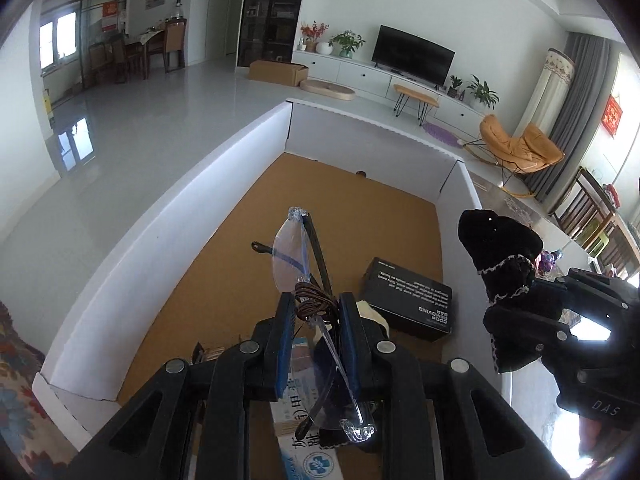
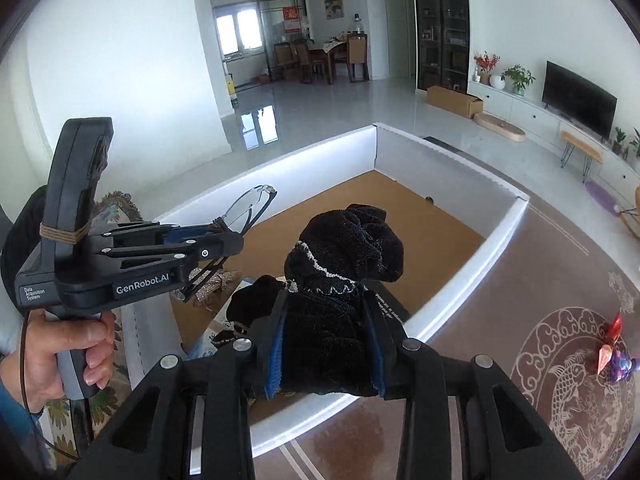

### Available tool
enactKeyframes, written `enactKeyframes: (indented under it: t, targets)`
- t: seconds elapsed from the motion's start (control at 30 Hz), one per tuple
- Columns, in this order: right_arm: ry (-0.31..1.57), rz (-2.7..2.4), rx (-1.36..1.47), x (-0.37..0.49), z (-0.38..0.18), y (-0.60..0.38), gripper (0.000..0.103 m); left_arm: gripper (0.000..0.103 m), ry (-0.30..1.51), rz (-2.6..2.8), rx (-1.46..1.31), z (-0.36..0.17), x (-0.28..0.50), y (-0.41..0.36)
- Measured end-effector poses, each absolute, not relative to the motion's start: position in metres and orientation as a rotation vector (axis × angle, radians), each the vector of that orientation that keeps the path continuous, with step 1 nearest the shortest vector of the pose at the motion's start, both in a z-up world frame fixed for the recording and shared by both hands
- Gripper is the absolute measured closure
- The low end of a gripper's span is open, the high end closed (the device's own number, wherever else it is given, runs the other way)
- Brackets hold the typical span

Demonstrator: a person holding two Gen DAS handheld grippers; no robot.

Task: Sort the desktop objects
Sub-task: 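Carry the glasses and pouch over the cork-bottomed box and open both tools, then bring both empty tools back over the table toward the red packet and toy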

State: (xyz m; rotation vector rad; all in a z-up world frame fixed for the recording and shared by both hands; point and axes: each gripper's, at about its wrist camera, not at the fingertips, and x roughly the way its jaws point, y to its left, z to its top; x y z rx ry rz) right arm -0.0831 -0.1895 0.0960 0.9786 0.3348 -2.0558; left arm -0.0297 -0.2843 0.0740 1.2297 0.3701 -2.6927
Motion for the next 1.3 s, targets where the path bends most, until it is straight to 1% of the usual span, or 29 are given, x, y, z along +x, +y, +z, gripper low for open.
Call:
enactKeyframes:
  t: [0.07,0.1,0.13,0.17,0.2,0.23,0.27,0.3,0.33,0.43,0.57,0.6,0.63,0.7,0.77,0.8,0.87,0.97,1.07,1.17,1.3]
  targets:
    - [0.362,-2.013,1.05,-0.09,0.079,-0.21,0.066,0.079,0.372,-2.632,1.279,0.063,-0.033,-0.293]
    - [0.368,-1.985,1.093,-0.092,0.07,-0.217,0.061,0.071,0.377,-2.604,1.304,0.057,-0.034,-0.295]
    - [0.369,-1.969,1.121,-0.094,0.063,-0.222,0.051,0.059,0.381,-2.584,1.318,0.053,-0.034,-0.295]
    - [0.366,-1.967,1.13,-0.095,0.059,-0.222,0.045,0.054,0.383,-2.579,1.309,0.052,-0.032,-0.295]
    - [0.359,-1.975,1.12,-0.094,0.058,-0.22,0.037,0.042,0.382,-2.589,1.276,0.055,-0.029,-0.295]
    - [0.345,-1.988,1.097,-0.092,0.06,-0.216,0.032,0.027,0.373,-2.599,1.237,0.058,-0.025,-0.293]
    - [0.326,-2.004,1.069,-0.092,0.063,-0.208,0.03,0.022,0.356,-2.604,1.196,0.061,-0.02,-0.29]
    - [0.309,-2.024,1.037,-0.089,0.067,-0.2,0.023,0.019,0.336,-2.607,1.16,0.065,-0.015,-0.287]
    - [0.294,-2.052,1.0,-0.087,0.072,-0.189,0.018,0.019,0.322,-2.617,1.135,0.07,-0.014,-0.281]
    - [0.257,-2.154,0.88,-0.079,0.088,-0.147,0.01,0.019,0.321,-2.692,1.067,0.084,-0.005,-0.249]
    - [0.241,-2.332,0.786,-0.065,0.085,-0.064,0.003,0.018,0.316,-2.883,0.95,0.108,0.014,-0.177]
    - [0.246,-2.384,0.785,-0.064,0.08,-0.04,0.002,0.016,0.316,-2.931,0.927,0.111,0.02,-0.156]
    - [0.255,-2.433,0.8,-0.063,0.072,-0.016,0.0,0.01,0.325,-2.975,0.91,0.113,0.027,-0.136]
    - [0.292,-2.534,0.873,-0.069,0.049,0.032,0.0,0.0,0.367,-3.059,0.903,0.106,0.036,-0.096]
    - [0.353,-2.628,0.972,-0.068,0.024,0.081,0.0,0.0,0.397,-3.125,0.972,0.09,0.037,-0.058]
    - [0.36,-2.667,1.036,-0.067,0.013,0.104,0.0,0.0,0.381,-3.144,1.04,0.079,0.032,-0.04]
    - [0.296,-2.707,1.153,-0.066,-0.003,0.151,0.0,0.0,0.305,-3.132,1.175,0.056,0.022,-0.01]
    - [0.219,-2.754,1.252,-0.057,-0.015,0.199,0.0,0.0,0.21,-3.114,1.286,0.028,0.016,0.017]
    - [0.197,-2.762,1.329,-0.055,-0.021,0.221,0.0,0.0,0.139,-3.07,1.349,0.01,0.006,0.027]
    - [0.143,-2.769,1.342,-0.052,-0.018,0.231,0.0,0.0,0.092,-3.024,1.367,0.0,-0.002,0.029]
    - [0.167,-2.762,1.381,-0.057,-0.02,0.227,0.0,0.0,0.073,-2.979,1.388,-0.011,-0.013,0.029]
